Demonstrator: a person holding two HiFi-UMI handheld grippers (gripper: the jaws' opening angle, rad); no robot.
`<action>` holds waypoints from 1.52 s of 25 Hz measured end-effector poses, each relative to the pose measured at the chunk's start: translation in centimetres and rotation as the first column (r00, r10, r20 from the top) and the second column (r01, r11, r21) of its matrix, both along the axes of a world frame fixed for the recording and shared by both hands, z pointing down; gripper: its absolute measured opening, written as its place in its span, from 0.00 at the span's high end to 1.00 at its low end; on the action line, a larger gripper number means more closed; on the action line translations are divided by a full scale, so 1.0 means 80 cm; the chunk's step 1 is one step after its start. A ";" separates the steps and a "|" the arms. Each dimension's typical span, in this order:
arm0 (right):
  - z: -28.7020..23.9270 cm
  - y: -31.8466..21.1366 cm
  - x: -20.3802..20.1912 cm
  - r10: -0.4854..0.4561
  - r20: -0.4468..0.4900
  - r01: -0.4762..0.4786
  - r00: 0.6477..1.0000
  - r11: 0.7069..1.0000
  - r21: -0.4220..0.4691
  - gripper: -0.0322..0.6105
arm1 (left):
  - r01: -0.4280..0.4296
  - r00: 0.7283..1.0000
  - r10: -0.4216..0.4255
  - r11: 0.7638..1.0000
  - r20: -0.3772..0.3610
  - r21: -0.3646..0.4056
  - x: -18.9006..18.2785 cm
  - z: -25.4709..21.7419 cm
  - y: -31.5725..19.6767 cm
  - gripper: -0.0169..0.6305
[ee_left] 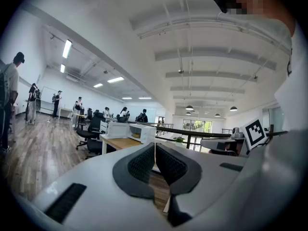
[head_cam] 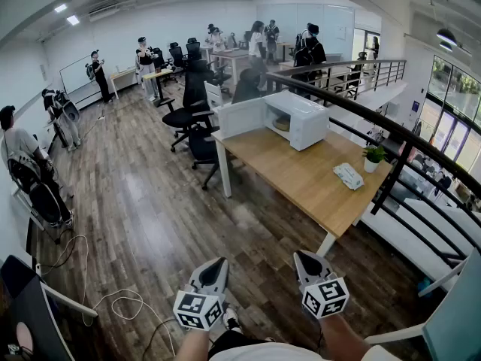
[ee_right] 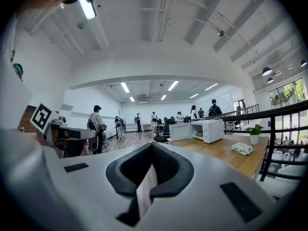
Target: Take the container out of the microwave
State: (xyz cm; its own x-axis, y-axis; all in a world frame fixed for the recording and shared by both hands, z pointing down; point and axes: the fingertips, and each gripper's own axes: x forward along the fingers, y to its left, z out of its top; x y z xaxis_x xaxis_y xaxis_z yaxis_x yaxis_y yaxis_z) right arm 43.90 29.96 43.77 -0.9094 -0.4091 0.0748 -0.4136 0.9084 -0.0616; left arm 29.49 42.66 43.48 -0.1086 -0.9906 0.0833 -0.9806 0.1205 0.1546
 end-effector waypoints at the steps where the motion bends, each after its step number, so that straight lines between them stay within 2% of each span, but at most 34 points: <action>1: 0.001 -0.001 0.000 0.003 0.000 -0.003 1.000 1.000 -0.001 0.91 | 0.000 1.000 0.000 1.000 0.001 0.000 -0.001 0.000 -0.001 0.92; 14: 0.003 -0.004 -0.003 0.003 -0.005 -0.003 1.000 1.000 -0.001 0.91 | 0.008 1.000 -0.008 1.000 -0.004 -0.003 -0.003 0.003 0.001 0.92; 19: 0.000 -0.005 -0.009 0.005 0.039 -0.004 0.999 0.999 -0.037 0.91 | 0.013 1.000 -0.013 1.000 -0.013 -0.004 -0.010 0.005 0.003 0.92; 24: 0.016 -0.012 -0.024 0.009 0.019 -0.008 1.000 0.998 -0.054 0.91 | 0.018 0.999 -0.018 1.000 -0.027 -0.010 -0.025 0.016 -0.002 0.92; 31: 0.030 -0.040 -0.066 0.022 -0.020 -0.023 1.000 0.997 -0.073 0.91 | 0.016 0.999 -0.017 1.000 -0.050 -0.021 -0.069 0.028 -0.028 0.92; 38: 0.027 -0.071 -0.165 0.022 -0.027 -0.024 0.999 0.998 -0.066 0.91 | 0.025 0.998 -0.026 1.000 -0.054 -0.016 -0.169 0.027 -0.053 0.92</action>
